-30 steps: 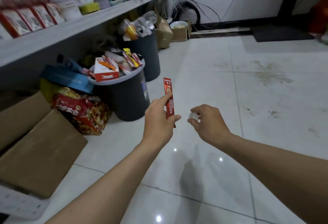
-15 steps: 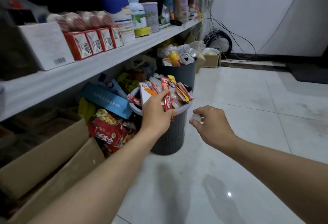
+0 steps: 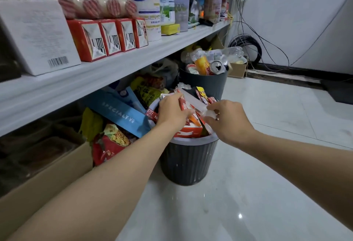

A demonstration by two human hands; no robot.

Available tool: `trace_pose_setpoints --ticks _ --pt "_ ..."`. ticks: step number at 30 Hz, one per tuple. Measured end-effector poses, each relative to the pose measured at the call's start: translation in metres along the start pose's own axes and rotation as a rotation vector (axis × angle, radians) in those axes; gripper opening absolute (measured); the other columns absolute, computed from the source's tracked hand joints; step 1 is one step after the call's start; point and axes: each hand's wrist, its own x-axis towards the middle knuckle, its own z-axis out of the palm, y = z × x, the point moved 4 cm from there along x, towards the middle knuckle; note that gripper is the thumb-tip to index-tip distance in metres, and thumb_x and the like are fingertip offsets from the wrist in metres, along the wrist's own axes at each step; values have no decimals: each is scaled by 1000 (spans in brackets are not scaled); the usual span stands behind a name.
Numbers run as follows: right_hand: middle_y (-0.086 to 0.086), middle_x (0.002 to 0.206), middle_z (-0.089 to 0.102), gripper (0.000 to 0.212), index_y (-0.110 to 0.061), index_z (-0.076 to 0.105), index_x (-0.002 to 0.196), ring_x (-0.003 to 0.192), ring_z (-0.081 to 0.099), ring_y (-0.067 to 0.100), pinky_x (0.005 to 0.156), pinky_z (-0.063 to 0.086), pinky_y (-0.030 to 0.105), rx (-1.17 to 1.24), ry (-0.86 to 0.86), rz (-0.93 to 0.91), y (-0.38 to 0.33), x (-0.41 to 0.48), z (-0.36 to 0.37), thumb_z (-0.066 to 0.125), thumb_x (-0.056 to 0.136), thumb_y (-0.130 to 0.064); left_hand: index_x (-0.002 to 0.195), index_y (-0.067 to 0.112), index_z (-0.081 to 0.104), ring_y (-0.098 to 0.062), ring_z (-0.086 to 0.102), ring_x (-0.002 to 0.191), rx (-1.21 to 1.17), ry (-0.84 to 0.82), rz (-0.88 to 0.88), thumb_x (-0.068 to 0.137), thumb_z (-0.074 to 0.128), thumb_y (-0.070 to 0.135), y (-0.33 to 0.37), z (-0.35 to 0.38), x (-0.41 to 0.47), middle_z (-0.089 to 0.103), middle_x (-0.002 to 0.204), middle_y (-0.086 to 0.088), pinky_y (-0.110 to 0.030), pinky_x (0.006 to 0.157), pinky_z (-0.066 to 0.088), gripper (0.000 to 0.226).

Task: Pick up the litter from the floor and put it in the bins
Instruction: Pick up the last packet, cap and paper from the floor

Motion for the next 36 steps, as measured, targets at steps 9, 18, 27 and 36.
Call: trace_pose_setpoints --ticks 9,18,27,36 --pt "8 127 63 35 -11 63 125 112 59 26 88 45 28 -11 19 -61 -18 39 21 62 93 -23 137 20 52 -21 49 121 130 17 112 81 76 34 -21 -21 7 52 133 -3 -33 95 44 62" --pt "8 136 57 41 -15 57 133 119 55 27 95 46 36 -48 -24 -61 -31 44 30 60 95 -27 136 23 52 -17 47 122 256 -8 214 89 65 38 -30 -45 -9 54 132 2 -36 96 45 51" --pt "7 140 49 46 -16 49 136 127 44 26 98 44 40 -351 -112 -159 -14 8 -2 38 100 -42 148 20 34 -21 20 145 656 -41 425 101 31 48 8 -34 -40 29 156 -2 -37 116 19 55" --pt "7 141 42 54 -15 34 143 128 36 29 97 37 37 -536 -69 -98 36 -45 -29 21 101 -46 149 17 29 -28 17 145 739 -59 431 101 25 46 53 0 -84 25 157 -9 -44 118 15 56"
